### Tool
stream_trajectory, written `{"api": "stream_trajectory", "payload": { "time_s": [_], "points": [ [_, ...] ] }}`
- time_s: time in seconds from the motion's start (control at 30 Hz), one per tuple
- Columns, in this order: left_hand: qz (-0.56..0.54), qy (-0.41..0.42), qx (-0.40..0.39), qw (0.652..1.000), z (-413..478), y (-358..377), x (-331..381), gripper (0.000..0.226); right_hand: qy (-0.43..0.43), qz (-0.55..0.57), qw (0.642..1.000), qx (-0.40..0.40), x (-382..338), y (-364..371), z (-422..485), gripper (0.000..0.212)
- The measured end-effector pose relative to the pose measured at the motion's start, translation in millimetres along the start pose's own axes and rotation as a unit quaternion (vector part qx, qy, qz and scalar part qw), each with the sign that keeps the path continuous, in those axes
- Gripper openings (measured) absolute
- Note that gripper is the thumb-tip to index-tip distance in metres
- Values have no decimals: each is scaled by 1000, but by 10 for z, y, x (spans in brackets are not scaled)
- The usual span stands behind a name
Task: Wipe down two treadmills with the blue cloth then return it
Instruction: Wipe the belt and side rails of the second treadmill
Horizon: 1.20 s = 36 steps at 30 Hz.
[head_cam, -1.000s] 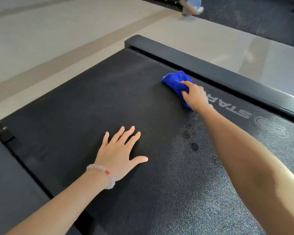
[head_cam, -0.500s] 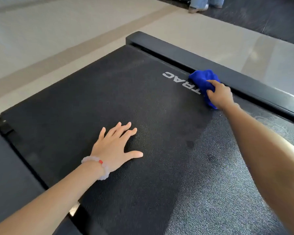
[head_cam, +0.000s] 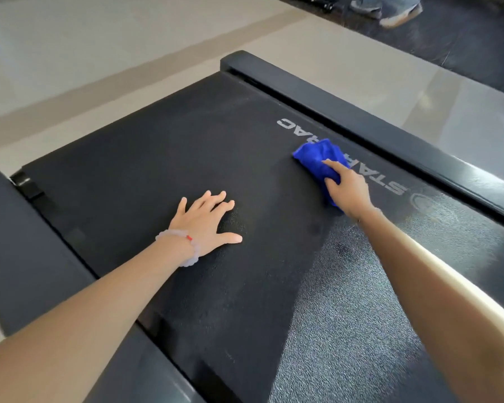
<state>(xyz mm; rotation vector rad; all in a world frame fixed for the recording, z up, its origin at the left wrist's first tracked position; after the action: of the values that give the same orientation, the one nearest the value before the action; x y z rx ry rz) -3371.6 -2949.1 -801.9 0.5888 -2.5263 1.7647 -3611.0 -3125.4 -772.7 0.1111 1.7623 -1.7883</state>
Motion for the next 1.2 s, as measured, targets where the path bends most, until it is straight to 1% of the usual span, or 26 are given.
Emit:
{"api": "stream_trajectory", "payload": {
  "time_s": [0.1,0.23,0.33,0.43,0.53,0.67,0.83,0.97,1.07,1.2],
  "points": [
    [10,-13,3,1000,-47,-20,27,74,-3,21,1000,-3,-153,21,-229,46],
    [13,-18,1,1000,-216,-12,85,66,-18,19,999,-19,-410,73,-533,47],
    [-35,8,-6,999,-463,-41,33,62,-15,18,999,-31,-534,121,-685,48],
    [-71,27,41,996,-761,-139,-141,60,-11,26,999,-36,-666,158,-816,47],
    [-59,25,61,996,-1011,-118,-336,59,-28,27,999,-38,-829,213,-971,47],
    [-5,32,43,999,-1255,87,-496,62,-44,28,997,-50,-1052,329,-1243,47],
    [20,37,45,998,-1531,213,-605,67,-61,36,995,-63,-1337,447,-1607,48],
    [42,36,14,998,-1691,305,-671,73,-60,37,995,-76,-1494,545,-1860,49],
    [47,39,-7,998,-1726,360,-701,77,-62,29,994,-82,-1579,577,-1974,48],
    [41,42,-7,998,-1690,376,-729,78,-64,28,994,-83,-1675,613,-2093,48]
  ]
}}
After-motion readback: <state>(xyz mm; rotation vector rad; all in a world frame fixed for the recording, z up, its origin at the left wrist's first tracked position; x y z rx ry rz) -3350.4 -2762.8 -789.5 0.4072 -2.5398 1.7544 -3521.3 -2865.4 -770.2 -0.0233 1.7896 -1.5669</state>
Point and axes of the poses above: each hand's wrist, its own z-axis towards the middle knuckle, its own y-axis out of the palm, x = y × z, the point moved 7 cm from there along z, towards the middle knuckle, and after that the axes turned 9 degrees about -y, right-handed, at the moved point
